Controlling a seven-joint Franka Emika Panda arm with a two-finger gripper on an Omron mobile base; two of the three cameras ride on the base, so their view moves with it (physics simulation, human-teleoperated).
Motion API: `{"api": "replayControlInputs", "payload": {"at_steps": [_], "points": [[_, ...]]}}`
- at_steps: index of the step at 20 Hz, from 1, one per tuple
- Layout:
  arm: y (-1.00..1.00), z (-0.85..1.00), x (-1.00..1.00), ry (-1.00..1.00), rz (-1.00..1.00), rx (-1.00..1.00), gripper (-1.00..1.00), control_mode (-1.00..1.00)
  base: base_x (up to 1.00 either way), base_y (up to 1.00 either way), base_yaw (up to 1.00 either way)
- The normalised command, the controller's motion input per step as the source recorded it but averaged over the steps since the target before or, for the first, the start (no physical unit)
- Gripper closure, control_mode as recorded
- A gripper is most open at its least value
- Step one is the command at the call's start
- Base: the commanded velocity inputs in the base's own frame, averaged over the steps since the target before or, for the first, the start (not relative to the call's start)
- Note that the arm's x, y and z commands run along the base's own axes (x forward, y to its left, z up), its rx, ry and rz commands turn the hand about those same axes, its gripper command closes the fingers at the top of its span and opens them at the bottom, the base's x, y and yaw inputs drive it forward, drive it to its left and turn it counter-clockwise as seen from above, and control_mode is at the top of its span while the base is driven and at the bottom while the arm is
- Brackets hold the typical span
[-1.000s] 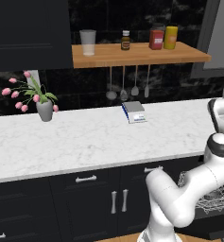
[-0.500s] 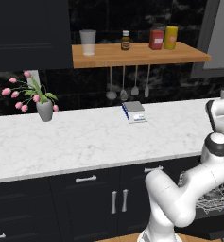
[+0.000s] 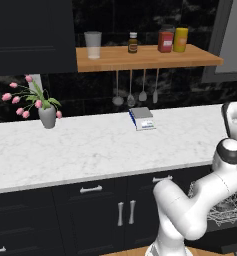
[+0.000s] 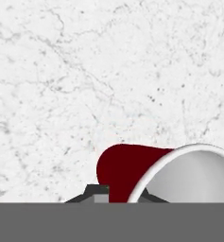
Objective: Pick up the cup and bowl from the counter, place them in the dishwasher, and close the dishwasher door.
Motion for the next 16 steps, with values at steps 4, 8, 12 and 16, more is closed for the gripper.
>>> {"api": "replayControlInputs", "payload": {"at_steps": [4, 8, 12, 16], "points": [[-0.03, 0.71, -0.86, 0.00, 0.00, 0.21, 1.00, -1.00, 0.00, 0.00, 0.00], [-0.11, 0.29, -1.00, -0.13, 0.00, 0.34, 1.00, -1.00, 0.00, 0.00, 0.00], [0.00, -0.03, -1.00, -0.27, 0.00, 0.24, 1.00, -1.00, 0.00, 0.00, 0.00], [0.00, -0.28, -1.00, -0.16, 0.16, 0.01, 1.00, -1.00, 0.00, 0.00, 0.00]]}}
